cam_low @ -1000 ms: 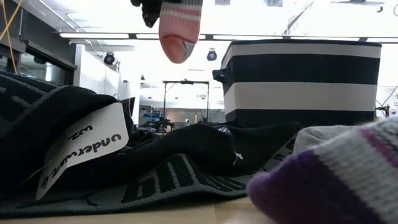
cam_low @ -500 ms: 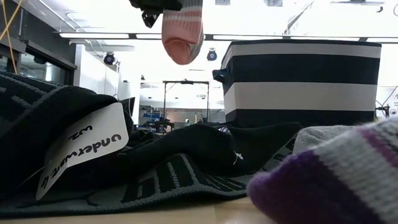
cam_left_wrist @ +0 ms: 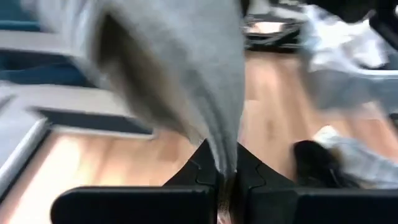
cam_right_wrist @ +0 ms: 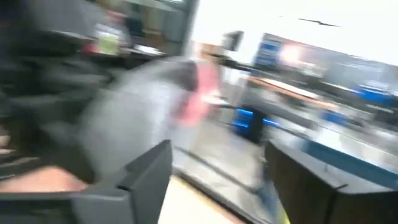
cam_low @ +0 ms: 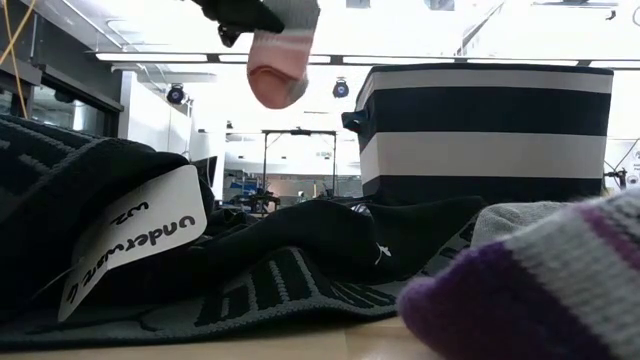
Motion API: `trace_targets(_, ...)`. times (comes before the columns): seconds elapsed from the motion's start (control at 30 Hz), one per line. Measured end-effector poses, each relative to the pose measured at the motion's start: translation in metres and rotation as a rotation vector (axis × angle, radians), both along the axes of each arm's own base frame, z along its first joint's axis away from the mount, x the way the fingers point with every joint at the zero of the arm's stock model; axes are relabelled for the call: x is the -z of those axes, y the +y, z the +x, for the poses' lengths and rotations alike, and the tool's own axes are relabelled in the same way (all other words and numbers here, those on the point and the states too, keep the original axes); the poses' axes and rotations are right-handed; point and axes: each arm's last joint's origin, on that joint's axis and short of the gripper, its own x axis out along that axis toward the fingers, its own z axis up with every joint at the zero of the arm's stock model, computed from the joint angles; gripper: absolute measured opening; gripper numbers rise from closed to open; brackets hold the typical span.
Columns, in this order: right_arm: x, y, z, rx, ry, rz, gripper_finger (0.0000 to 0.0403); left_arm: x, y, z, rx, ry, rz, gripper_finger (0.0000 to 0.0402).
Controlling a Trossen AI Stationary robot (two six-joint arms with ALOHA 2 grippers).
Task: Pick & Place Cloths
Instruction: Put the gray and pink sock into the yellow bin
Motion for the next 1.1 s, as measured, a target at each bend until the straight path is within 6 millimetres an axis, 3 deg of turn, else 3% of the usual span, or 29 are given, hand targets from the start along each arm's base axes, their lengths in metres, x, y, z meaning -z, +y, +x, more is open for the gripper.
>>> trace_targets(0.1,0.000,0.001,-0.006,0.182,0.036,-0.019,0.0289,-0.002,0.003,-0.008,-0.107,0.022,0.049,0.0002)
trace_targets(0.23,0.000,0.005,-0.008,0.206,0.082,-0.043,0.0321,-0.006,0.007,-0.021,-0.252,0.042,0.114,0.0002)
trace_targets(0.6,0.003,0.008,-0.009,0.178,0.088,-0.045,0.0321,0.004,0.024,-0.054,-0.770,0.267,0.342,0.0001)
trace_targets(0.83,0.009,0.007,-0.008,0.144,0.088,-0.036,0.0320,0.015,0.056,-0.072,-0.928,0.429,0.312,0.0001)
trace_targets(1.1,0.011,0.004,-0.007,0.151,0.081,-0.028,0.0320,0.026,0.097,-0.088,-1.023,0.529,0.126,0.0001)
